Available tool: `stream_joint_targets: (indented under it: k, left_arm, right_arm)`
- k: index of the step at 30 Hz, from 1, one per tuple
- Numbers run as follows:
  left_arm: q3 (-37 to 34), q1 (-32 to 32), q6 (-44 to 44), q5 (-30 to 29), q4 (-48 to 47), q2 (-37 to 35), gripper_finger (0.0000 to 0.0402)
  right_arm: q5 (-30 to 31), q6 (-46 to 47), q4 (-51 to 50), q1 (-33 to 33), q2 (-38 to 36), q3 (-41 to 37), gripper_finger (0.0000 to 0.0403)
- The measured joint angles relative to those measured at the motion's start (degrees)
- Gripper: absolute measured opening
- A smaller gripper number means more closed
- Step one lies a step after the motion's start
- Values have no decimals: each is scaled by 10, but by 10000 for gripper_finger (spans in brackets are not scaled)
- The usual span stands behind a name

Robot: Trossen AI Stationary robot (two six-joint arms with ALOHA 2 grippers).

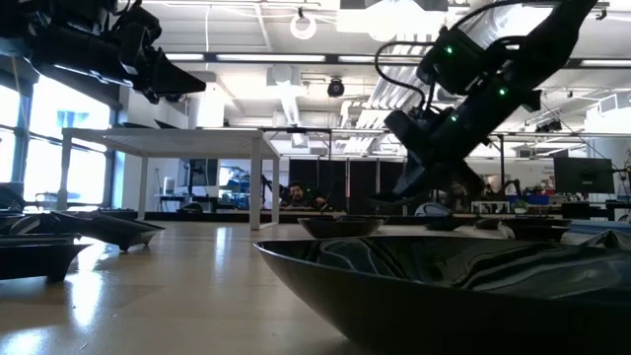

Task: Pick & Place Mini shaped plates
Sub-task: Put the black square plate on the shelf

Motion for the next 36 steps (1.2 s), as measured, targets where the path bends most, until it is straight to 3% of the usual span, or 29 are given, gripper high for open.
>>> stream_joint_targets:
  k: [10, 18, 23, 27, 36]
  left_arm:
    - [0, 0, 0, -1, -1, 0, 1]
    - [0, 0, 0, -1, -1, 0, 1]
    - [0, 0, 0, -1, -1, 0, 1]
    - [0, 0, 0, -1, -1, 0, 1]
    - [0, 0, 0, -1, -3, 0, 1]
  right_arm:
    - [26, -129, 0, -11, 0, 58, 9]
    - [-8, -261, -1, -112, 0, 177, 9]
    - [-5, -263, -26, -165, 0, 275, 9]
    - [-20, -264, -58, -170, 0, 327, 9]
    - [-11, -258, -83, -153, 5, 351, 9]
